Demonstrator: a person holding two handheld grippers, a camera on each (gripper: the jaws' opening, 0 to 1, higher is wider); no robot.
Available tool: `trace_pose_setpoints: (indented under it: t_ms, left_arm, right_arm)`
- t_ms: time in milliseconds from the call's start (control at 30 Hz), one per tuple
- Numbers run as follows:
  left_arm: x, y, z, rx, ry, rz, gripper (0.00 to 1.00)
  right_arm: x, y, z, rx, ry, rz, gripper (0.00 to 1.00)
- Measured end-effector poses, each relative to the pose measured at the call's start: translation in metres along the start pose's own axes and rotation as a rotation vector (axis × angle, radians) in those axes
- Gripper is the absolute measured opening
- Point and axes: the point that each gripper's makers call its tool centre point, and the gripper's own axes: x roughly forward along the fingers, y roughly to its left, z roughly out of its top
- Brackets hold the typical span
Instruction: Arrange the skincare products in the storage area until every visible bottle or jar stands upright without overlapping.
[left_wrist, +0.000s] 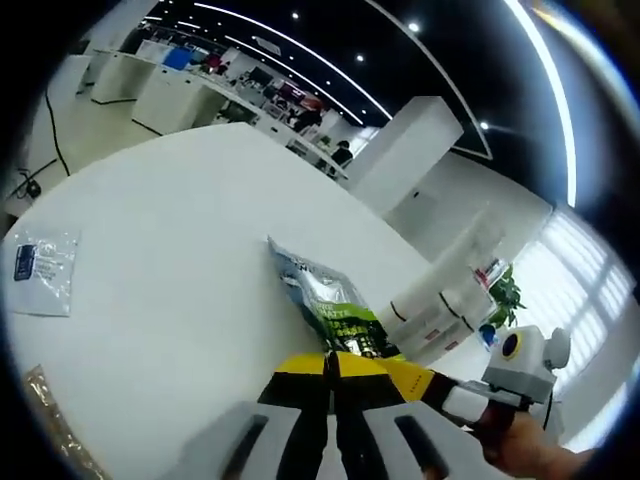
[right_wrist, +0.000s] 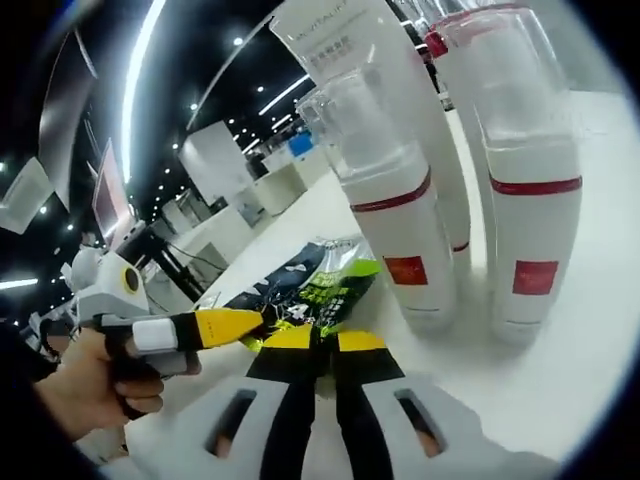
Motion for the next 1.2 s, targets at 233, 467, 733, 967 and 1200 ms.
trace_pose_setpoints:
  t_ms: [233,467,733,967,1200]
  left_arm:
    - [0.005,0.002,-0.004,-0.022,-0.007,0.014,0.0]
    - [0.012,0.003,-0.01,-0.005,-0.01,0.015,0.0]
    - [0.012,0.002,-0.011,0.008,0.003,0.019,0.0]
    - [0.002,0.011,0.001,0.093,-0.068,0.07,0.12]
    - [-0.009,-0.002,0.022,0.447,-0.189,0.128,0.24]
  right_arm:
    - [-0.016,-0.013,0.001,-0.079,-0.013,-0.06,0.05]
    - [-0.03,0.007,0.033,-0.369,-0.135,-0.073,0.0]
    - [0.02,-0.004,0.013,-0.484,0.032,-0.101,0.0]
    - [0.02,-0.007,0.009,-0.448,0.024,-0.09,0.0]
    - [0.019,-0.007,0.009,-0.419,-0.033,-0.099,0.0]
